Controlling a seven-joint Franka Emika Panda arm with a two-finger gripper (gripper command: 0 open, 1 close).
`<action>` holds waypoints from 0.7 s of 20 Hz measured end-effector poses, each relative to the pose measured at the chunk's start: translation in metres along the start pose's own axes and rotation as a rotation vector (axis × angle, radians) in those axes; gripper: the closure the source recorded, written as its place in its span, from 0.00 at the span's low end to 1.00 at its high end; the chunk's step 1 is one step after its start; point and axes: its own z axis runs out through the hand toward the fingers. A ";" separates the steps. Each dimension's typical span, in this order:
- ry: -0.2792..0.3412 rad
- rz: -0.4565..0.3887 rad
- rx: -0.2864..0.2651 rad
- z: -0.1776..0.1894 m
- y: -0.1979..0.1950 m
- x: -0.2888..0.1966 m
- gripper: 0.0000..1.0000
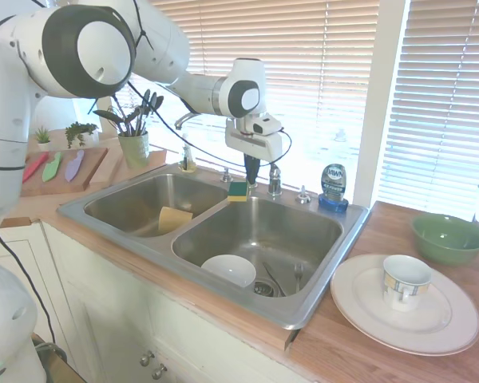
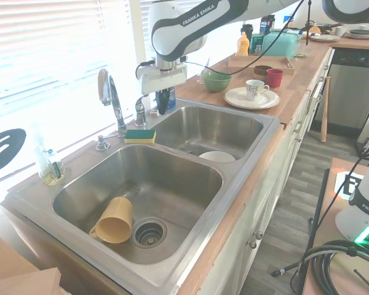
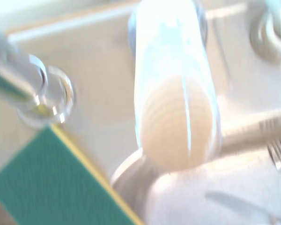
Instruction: Turn on the faucet
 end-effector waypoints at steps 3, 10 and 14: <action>0.041 -0.004 0.062 -0.006 -0.010 0.004 1.00; 0.121 -0.004 0.159 -0.010 -0.020 0.013 1.00; 0.160 -0.014 0.205 -0.011 -0.026 0.015 1.00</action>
